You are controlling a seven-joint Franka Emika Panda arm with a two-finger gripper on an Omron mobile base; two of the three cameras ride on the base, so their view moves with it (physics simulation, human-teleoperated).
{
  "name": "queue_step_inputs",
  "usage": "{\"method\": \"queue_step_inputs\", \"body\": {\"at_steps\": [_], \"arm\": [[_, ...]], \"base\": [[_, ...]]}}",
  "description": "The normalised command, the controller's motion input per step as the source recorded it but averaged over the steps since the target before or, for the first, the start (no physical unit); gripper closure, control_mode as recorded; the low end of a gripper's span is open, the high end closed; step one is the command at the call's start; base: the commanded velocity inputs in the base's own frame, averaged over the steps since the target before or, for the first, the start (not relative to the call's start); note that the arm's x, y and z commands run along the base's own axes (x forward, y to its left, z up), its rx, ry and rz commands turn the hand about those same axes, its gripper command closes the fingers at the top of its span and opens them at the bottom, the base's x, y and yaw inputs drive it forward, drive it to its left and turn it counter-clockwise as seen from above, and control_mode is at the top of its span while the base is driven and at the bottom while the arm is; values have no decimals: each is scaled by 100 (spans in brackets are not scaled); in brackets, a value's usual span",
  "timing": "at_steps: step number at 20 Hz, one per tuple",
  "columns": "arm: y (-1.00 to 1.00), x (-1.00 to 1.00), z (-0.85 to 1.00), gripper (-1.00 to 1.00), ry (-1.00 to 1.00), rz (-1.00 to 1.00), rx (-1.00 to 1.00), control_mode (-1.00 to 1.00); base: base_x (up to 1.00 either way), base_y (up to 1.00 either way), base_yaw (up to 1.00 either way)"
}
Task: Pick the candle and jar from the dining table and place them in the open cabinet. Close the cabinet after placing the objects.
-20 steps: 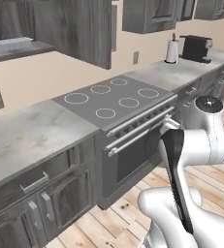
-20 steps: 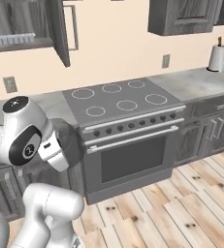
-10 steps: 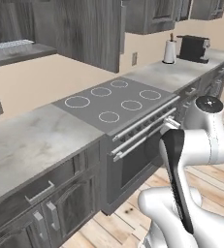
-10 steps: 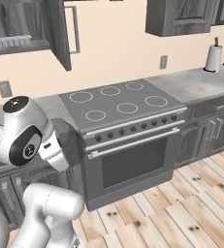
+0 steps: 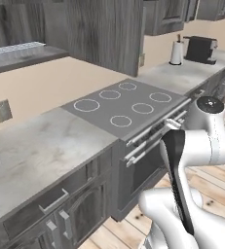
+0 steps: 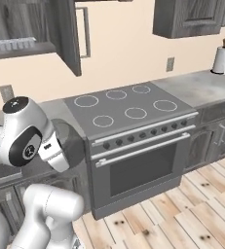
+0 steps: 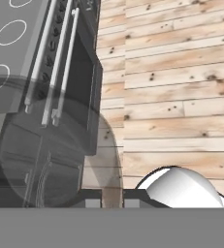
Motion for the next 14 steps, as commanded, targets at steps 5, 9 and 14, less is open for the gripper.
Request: {"method": "queue_step_inputs", "body": {"at_steps": [5, 9, 14], "arm": [[0, 0, 0, 100, 0, 0, 0, 100], [0, 0, 0, 100, 0, 0, 0, 100], [0, 0, 0, 100, 0, 0, 0, 100]], "base": [[17, 40, 0], [13, 38, 0], [11, 37, 0]]}}
